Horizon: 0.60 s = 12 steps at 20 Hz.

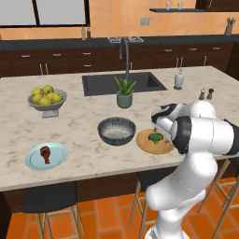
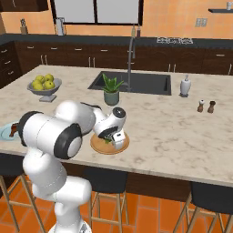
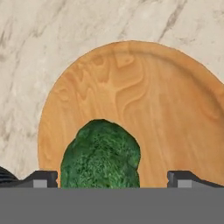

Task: Pick the chicken drumstick and broccoli from their plates and place them in the bowl. Then put the bowl in the fridge.

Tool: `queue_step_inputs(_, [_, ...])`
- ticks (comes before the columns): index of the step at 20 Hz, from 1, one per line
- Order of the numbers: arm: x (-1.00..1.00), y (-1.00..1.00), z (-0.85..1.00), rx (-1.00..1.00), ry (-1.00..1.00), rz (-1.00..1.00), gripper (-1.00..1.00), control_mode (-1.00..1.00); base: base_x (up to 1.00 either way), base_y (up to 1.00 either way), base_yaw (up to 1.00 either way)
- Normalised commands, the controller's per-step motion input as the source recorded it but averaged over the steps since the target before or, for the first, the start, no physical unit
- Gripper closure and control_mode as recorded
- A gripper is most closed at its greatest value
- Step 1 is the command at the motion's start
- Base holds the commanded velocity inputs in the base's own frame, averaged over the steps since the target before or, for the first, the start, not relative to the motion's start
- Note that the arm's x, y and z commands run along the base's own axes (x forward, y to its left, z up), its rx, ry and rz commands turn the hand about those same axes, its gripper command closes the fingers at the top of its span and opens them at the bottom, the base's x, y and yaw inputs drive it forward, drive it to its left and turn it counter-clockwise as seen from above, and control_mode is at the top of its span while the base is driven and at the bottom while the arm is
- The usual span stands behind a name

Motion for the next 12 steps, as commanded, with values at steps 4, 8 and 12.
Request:
queue_step_inputs(4, [0.21, 0.03, -0.37, 0.02, 0.02, -0.01, -1.0, -1.0, 0.0, 0.0, 0.0])
queue_step_inputs(8, [0.24, 0.11, -0.39, 0.05, 0.05, -0.03, 1.0, -1.0, 0.0, 0.0, 0.0])
queue_step_inputs(12, [0.26, 0.15, -0.3, 0.03, 0.01, -0.03, 1.0, -1.0, 0.0, 0.0, 0.0])
